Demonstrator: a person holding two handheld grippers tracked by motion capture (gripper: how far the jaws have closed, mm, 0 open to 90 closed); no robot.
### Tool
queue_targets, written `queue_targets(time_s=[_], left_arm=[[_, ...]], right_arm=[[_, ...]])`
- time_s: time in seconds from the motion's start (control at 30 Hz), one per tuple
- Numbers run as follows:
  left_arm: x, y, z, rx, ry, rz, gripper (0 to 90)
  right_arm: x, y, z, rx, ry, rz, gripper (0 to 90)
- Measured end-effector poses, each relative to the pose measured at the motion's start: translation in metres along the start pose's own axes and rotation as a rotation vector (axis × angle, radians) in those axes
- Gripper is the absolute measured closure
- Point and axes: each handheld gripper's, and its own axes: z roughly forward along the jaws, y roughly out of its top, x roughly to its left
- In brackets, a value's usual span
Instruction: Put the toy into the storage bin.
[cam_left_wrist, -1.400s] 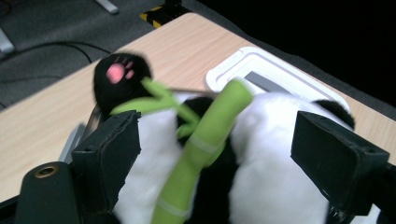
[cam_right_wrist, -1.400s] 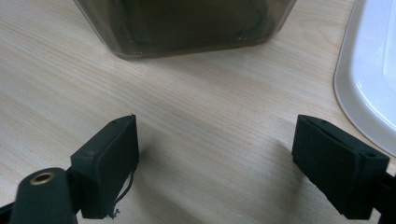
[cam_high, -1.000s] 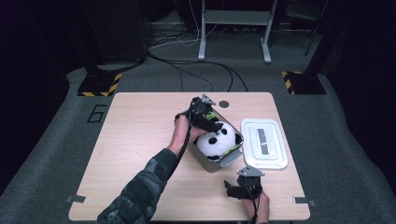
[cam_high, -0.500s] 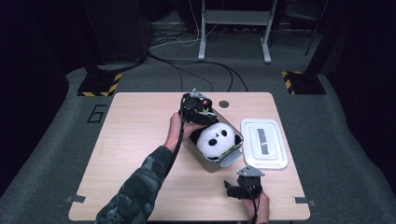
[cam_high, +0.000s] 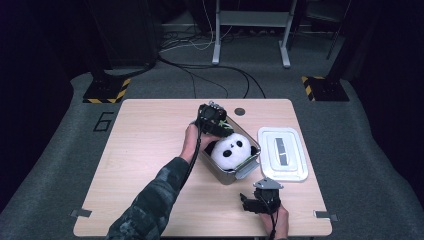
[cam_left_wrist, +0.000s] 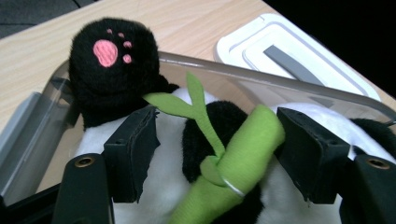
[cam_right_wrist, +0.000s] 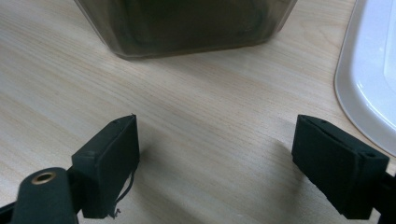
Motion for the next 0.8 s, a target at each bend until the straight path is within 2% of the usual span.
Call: queue_targets(time_s=[0.1, 0.23, 0.37, 0.57, 0.7, 0.73, 0.8], left_arm=[[0.000, 0.002, -0.002, -0.003, 0.000, 0.006, 30.3], [0.004, 0.000, 0.008, 0.035, -0.012, -0.032, 30.6], [0.003, -0.001, 0.012, 0.063, 0.001, -0.040, 32.0], [0.003, -0.002, 0.023, 0.150, 0.027, -0.049, 33.6], [0.002, -0.002, 0.026, 0.156, 0.039, -0.054, 33.9], [0.002, -0.001, 0.024, 0.168, 0.041, -0.038, 33.9], [-0.001, 0.001, 0.019, 0.154, 0.045, -0.033, 33.8]], right_arm=[[0.000, 0.000, 0.000, 0.000, -0.001, -0.002, 14.5], [0.000, 0.000, 0.000, 0.000, 0.000, 0.000, 14.5], [0.000, 0.000, 0.000, 0.000, 0.000, -0.001, 14.6], [0.000, 0.000, 0.000, -0.001, -0.002, 0.000, 14.6], [0.000, 0.000, 0.000, -0.002, -0.001, 0.000, 14.6], [0.000, 0.000, 0.000, -0.002, -0.001, 0.001, 14.6], [0.000, 0.000, 0.000, 0.000, -0.001, -0.003, 14.6]])
